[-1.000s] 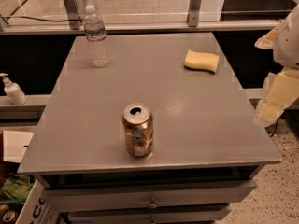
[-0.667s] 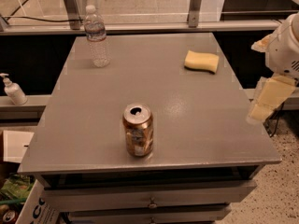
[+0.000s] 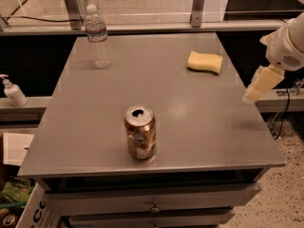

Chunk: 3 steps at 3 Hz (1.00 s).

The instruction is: Move sponge near orange can

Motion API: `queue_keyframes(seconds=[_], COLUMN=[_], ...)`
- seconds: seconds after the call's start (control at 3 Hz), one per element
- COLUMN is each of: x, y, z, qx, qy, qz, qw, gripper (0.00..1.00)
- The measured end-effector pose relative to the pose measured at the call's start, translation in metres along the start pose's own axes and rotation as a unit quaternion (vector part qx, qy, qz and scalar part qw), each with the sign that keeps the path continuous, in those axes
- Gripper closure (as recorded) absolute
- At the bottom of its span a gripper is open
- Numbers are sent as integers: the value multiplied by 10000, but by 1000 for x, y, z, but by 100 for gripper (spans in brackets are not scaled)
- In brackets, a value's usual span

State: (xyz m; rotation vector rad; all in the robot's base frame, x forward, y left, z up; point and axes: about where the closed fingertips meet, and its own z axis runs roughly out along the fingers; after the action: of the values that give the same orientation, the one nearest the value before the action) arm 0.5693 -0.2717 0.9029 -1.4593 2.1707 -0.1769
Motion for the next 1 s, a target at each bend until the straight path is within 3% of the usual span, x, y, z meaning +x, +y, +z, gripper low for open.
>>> queue_keyframes(seconds=[0.33,0.67,1.0], x=[4,-3,-5], y=[-59,-83,-86], z=[43,61,64], qx=[-47,-189,-199], qy=[-657,-1110,-1170], qz=[1255,2015,2091], qw=[9899,9730,9707], gripper=[0,0,0])
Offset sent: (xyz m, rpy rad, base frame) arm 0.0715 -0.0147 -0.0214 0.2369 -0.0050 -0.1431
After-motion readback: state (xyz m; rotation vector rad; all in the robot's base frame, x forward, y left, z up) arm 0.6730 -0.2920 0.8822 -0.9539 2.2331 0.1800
